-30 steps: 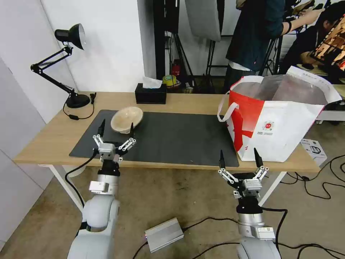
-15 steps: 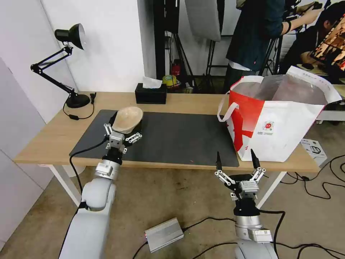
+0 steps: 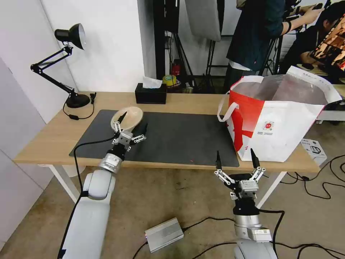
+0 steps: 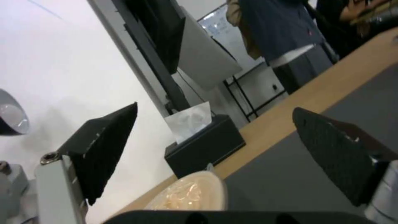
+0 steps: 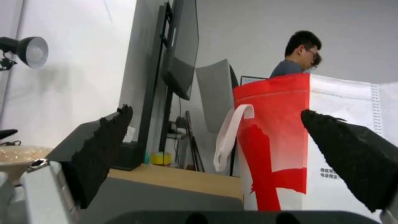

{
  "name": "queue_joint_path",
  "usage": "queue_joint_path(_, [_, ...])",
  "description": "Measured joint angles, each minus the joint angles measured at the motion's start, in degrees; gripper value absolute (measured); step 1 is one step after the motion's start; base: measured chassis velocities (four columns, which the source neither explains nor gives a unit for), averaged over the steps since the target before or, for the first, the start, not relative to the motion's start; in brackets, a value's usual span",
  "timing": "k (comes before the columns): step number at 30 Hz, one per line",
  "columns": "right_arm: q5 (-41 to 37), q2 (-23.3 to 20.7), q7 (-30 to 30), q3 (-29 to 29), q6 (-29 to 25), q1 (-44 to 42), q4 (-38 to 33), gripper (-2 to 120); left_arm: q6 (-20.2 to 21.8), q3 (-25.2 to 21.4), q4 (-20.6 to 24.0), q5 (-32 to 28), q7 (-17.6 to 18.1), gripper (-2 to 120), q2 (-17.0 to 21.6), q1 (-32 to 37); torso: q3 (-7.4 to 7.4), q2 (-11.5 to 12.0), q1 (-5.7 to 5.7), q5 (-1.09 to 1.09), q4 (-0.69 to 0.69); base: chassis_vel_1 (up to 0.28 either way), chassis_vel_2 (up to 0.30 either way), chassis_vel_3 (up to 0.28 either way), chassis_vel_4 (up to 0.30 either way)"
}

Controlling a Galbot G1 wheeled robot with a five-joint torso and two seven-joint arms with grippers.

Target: Pick up the trash from the table and place it into the takeout bag.

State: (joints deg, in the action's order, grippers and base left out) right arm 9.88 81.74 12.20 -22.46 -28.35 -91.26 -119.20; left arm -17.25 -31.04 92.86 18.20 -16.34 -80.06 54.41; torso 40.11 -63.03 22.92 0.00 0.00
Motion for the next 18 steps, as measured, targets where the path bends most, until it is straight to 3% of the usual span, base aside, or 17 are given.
queue_joint_path(18, [0.2, 0.8, 0.0, 1.0, 0.0, -0.3, 0.0, 100, 3.7, -0.8, -2.7, 5.3, -1.4, 100, 1.3, -2.6, 0.0, 0.0, 0.0, 0.0, 0.0, 0.0, 0.0, 0.0, 0.0])
